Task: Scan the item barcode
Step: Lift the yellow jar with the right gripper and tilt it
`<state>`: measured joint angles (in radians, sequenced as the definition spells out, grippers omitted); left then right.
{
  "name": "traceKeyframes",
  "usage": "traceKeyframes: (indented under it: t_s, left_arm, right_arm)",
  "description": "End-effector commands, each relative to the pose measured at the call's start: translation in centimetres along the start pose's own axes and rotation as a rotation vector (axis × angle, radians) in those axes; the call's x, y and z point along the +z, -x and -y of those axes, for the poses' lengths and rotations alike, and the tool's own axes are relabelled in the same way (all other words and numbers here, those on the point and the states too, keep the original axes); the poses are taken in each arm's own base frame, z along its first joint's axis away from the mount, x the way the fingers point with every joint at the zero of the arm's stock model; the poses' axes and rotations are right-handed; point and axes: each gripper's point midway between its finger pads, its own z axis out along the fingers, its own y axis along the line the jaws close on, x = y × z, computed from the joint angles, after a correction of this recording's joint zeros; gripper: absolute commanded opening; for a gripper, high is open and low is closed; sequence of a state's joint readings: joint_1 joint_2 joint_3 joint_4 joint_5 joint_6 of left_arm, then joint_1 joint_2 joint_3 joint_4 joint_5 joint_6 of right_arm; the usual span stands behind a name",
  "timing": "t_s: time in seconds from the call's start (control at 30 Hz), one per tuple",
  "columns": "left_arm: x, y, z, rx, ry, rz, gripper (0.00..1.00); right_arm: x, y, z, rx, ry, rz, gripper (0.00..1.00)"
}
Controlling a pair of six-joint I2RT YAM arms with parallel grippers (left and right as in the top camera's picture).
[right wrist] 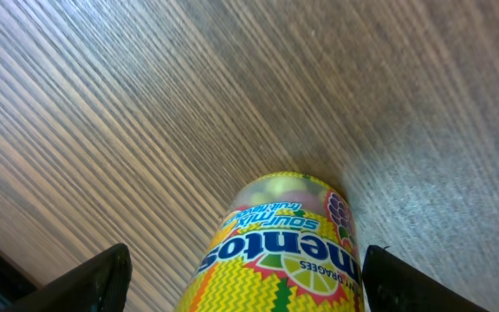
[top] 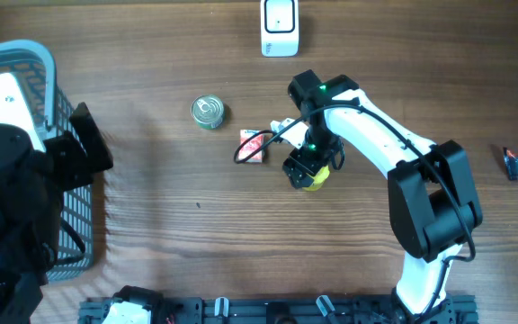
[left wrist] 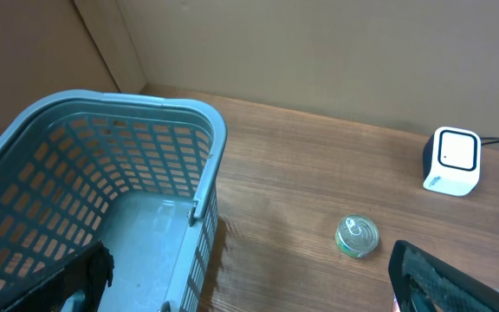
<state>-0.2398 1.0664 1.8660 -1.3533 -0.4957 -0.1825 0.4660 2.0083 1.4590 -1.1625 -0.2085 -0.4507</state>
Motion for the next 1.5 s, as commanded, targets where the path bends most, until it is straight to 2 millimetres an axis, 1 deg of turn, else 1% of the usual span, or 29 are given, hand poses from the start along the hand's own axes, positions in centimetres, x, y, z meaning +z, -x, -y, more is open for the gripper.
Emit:
traceKeyframes:
  t_s: [0.0,0.1,0.17,0.23,0.27,0.3,0.33,0.47,0.5,0.53,0.6,0.63,0.7,0.73,0.8,0.83,0.87,0.93,1.0,1.07,1.17,1.23,1.3,1.33,1.37,1.4,1.47]
  left_arm:
    - [0.0,-0.1,-0.3,-0.015,0.009,-0.001,1.0]
    - [0.0,-0.1,-0.3,-0.015,0.009,-0.002,1.0]
    - [0.0,-0.1,-0.3,-0.015,0.009,-0.001,1.0]
    - [0.0,-0.1,-0.3,-0.015,0.009,-0.001,1.0]
    - [0.0,-0.1,-0.3,-0.015,0.009,-0.002,1.0]
    - [0.0,-0.1,-0.3,-0.015,0.009,-0.002,1.0]
    - [0.0,-0.1,-0.3,-0.015,0.009,-0.002,1.0]
    - [0.0,-0.1,-0.3,-0.015,0.009,-0.001,1.0]
    - [0.0,-0.1,-0.3,-0.015,0.009,-0.001,1.0]
    - [0.0,-0.1,-0.3,-0.015,0.009,-0.001,1.0]
    - [0.0,-0.1,-0.3,-0.015,0.009,-0.002,1.0]
    - [0.0,-0.1,-0.3,-0.015,0.009,-0.002,1.0]
    - [0.0,-0.2,-0.3,-0.015,0.009,-0.003,1.0]
    - [0.0,-0.2,-0.3,-0.014,0.01,-0.005,1.0]
    - [0.0,-0.2,-0.3,-0.013,0.01,-0.005,1.0]
    - [0.0,-0.2,-0.3,-0.013,0.01,-0.005,1.0]
    - [0.0,-0.2,-0.3,-0.013,0.01,-0.005,1.0]
    - [0.0,-0.2,-0.3,-0.013,0.01,-0.005,1.0]
    - [0.0,-0.2,-0.3,-0.013,0.01,-0.005,1.0]
    - [0.0,-0.2,-0.3,-0.013,0.01,-0.005,1.0]
    - [0.0,-0.2,-0.3,-0.013,0.01,-0.005,1.0]
    - [0.0,-0.2,-0.3,-0.014,0.01,-0.005,1.0]
    - [0.0,-0.2,-0.3,-0.014,0.01,-0.005,1.0]
    - [0.0,-0.2,-0.3,-0.014,0.01,-0.005,1.0]
    - [0.0,-0.2,-0.3,-0.014,0.01,-0.005,1.0]
    - [0.0,-0.2,-0.3,-0.014,0.01,-0.005,1.0]
    - [0.0,-0.2,-0.2,-0.014,0.004,-0.006,1.0]
  right_arm:
    - [1.1,-1.3,-0.3,0.029,0.002,-0.044,0.8]
    - [2.3,-2.1,0.9,0.15,-0.064,-0.065,0.77]
    - [2.6,-1.8,1.3,0.233,-0.081,-0.044,0.61]
    - [2.6,-1.2,1.6,0.258,-0.094,-0.018,0.53]
    - [2.5,-1.1,2.2,0.287,-0.123,-0.013,0.49]
    - [2.3,-1.4,3.4,0.354,-0.194,-0.015,0.43]
    - [2.2,-1.5,3.9,0.403,-0.225,-0.012,0.41]
    - [2.1,-1.1,4.3,0.625,-0.243,0.033,0.44]
    - [2.1,-0.8,4.4,0.715,-0.244,0.057,0.47]
    - [2.0,-0.3,4.7,0.854,-0.244,0.102,0.53]
    - [1.8,0.7,5.2,1.079,-0.231,0.175,0.53]
    - [1.6,1.0,5.4,1.18,-0.221,0.204,0.52]
    - [1.4,1.0,6.0,1.462,-0.193,0.251,0.51]
    - [1.4,0.9,6.2,1.566,-0.178,0.262,0.51]
    - [1.4,1.0,6.1,1.716,-0.118,0.266,0.5]
    - [1.4,1.4,6.1,1.744,-0.074,0.268,0.6]
    - [1.3,1.6,6.0,1.75,-0.044,0.266,0.78]
    - [1.3,1.5,6.2,1.736,-0.041,0.263,0.98]
    - [0.9,1.4,6.4,1.644,-0.065,0.271,1.0]
    - [-0.1,0.8,6.7,1.553,-0.117,0.285,1.0]
    - [-3.4,-0.4,6.6,1.365,-0.201,0.326,1.0]
    - [-6.1,-1.0,5.7,1.229,-0.219,0.345,1.0]
    - [-8.6,-0.7,4.5,1.084,-0.199,0.361,1.0]
    - [-9.9,0.0,3.5,0.91,-0.165,0.358,1.0]
    - [-10.0,-0.3,3.4,0.859,-0.181,0.34,1.0]
    - [-9.8,-1.1,3.9,0.812,-0.232,0.307,1.0]
    - [-8.8,-1.0,4.1,0.642,-0.245,0.248,1.0]
